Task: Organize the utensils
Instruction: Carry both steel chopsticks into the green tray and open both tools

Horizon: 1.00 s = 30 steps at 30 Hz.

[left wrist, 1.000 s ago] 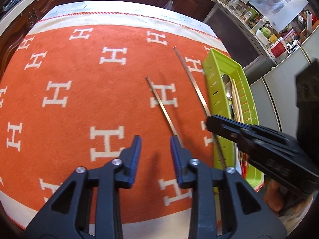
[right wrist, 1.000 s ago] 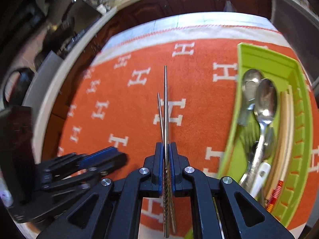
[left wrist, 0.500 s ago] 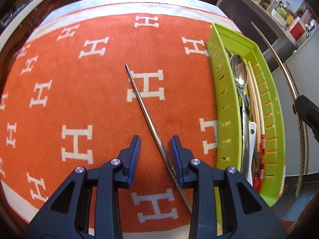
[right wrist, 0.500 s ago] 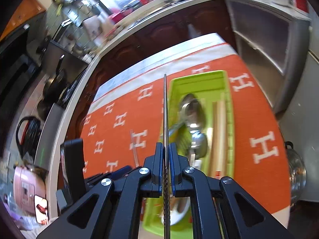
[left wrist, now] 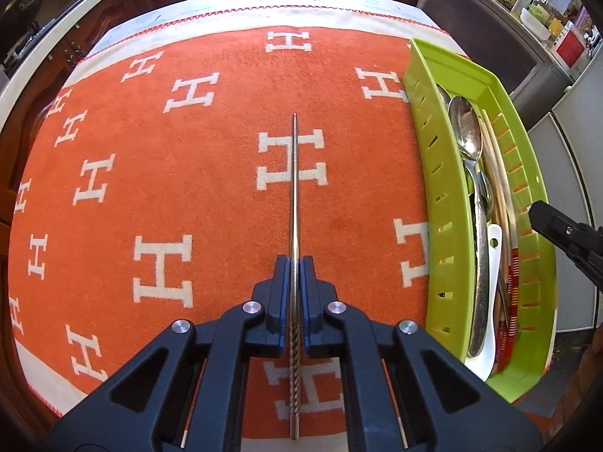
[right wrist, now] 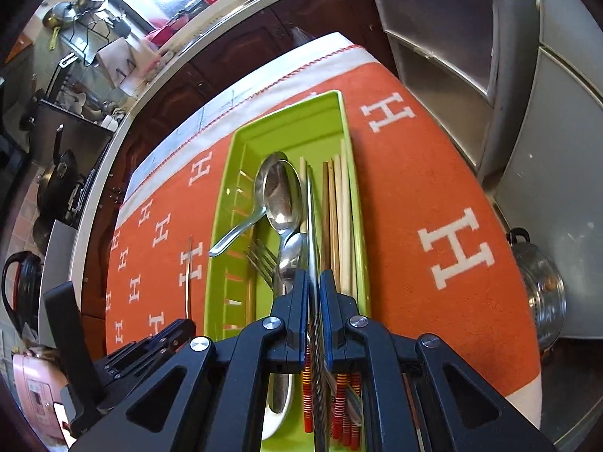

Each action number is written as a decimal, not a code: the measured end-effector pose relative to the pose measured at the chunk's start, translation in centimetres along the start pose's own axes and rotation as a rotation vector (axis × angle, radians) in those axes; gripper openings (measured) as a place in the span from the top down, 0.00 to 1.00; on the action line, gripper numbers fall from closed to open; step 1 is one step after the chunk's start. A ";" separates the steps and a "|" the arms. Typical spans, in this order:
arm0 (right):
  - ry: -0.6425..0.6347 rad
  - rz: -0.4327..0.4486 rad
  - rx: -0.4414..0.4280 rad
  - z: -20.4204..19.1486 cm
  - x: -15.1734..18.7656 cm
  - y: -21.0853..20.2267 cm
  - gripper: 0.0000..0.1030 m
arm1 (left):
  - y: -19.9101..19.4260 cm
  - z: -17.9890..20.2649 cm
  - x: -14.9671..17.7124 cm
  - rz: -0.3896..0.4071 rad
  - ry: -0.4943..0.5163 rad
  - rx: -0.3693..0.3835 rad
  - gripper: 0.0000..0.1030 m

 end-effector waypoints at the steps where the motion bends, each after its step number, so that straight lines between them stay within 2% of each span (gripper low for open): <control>1: 0.003 -0.002 -0.011 0.1 0.1 0.0 0.91 | 0.1 -0.2 0.0 -0.004 -0.003 0.006 0.97; 5: 0.006 0.010 -0.019 -0.1 0.2 -0.4 0.86 | -0.2 -0.9 0.1 -0.015 -0.019 0.029 0.97; 17: 0.015 0.020 -0.017 0.5 1.5 -1.9 0.85 | -6.3 -3.3 -1.0 -0.006 -0.082 0.174 0.97; 24: 0.022 0.050 -0.025 0.8 2.0 -3.4 0.85 | -10.1 0.2 -3.1 0.035 -0.039 0.264 0.97; 30: 0.020 0.092 0.012 1.5 1.7 -5.3 0.85 | -10.5 5.7 -4.9 0.039 0.027 0.326 0.97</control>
Point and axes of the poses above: each gripper's, at about its wrist camera, not at the fingertips, and y roughly the way its jaws point, z to its right, x to its underside, the point moved 1 cm from there along y, roughly the way its jaws point, and after that the axes turned 8 degrees about z, right-handed, at the moved point
